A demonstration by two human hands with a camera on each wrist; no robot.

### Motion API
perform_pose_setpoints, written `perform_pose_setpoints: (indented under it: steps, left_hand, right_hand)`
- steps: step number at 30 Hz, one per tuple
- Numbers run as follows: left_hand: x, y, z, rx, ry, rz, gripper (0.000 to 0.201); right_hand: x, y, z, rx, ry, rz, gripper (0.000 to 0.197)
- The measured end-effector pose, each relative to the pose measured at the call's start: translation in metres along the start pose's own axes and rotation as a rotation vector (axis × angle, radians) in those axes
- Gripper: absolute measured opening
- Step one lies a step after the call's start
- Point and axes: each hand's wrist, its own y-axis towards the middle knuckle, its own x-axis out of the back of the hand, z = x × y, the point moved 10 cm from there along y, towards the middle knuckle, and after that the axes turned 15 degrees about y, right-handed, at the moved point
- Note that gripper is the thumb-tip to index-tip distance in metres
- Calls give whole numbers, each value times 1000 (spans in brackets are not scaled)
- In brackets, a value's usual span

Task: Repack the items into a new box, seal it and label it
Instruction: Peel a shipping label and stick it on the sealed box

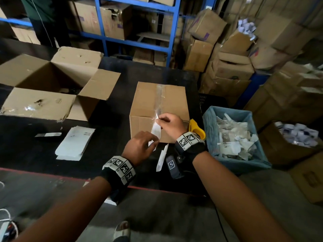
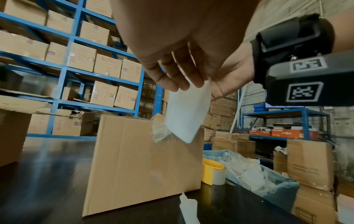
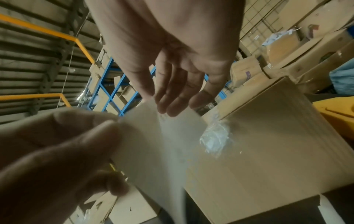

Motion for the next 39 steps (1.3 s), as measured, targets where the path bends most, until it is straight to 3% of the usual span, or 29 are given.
perform_pose_setpoints:
  steps: [8,10,13,16,20,22,29,39]
  left_hand:
    - [-5,24,43,135,-110,67,45]
    - [5,37,65,201,-146,22,50]
    - [17,66,108,348,-147,-44,43]
    - [5,102,152,470,-248,47,29]
    - [1,146,172,450,-501,69,6]
    - [1,161,183,462,-561,41,7]
    - [-22,195,223,475,-316,153,14]
    - [-49,204,241,483,-223,222,13]
  right_hand:
    - [23,31,-1,11,-2,-132,4]
    - [27,44,2,27,38,-167,4]
    - [28,66,5,14,122,-190,5]
    - [20,90,5,-24,242,-159,10]
    - [7,123,3,-56,229,-162,6]
    - [2,138,-1,-69,220,-167,5]
    - [-11,181,-23,-143,-149,-119,21]
    - [-16,210,-47,-217,-265,-37,21]
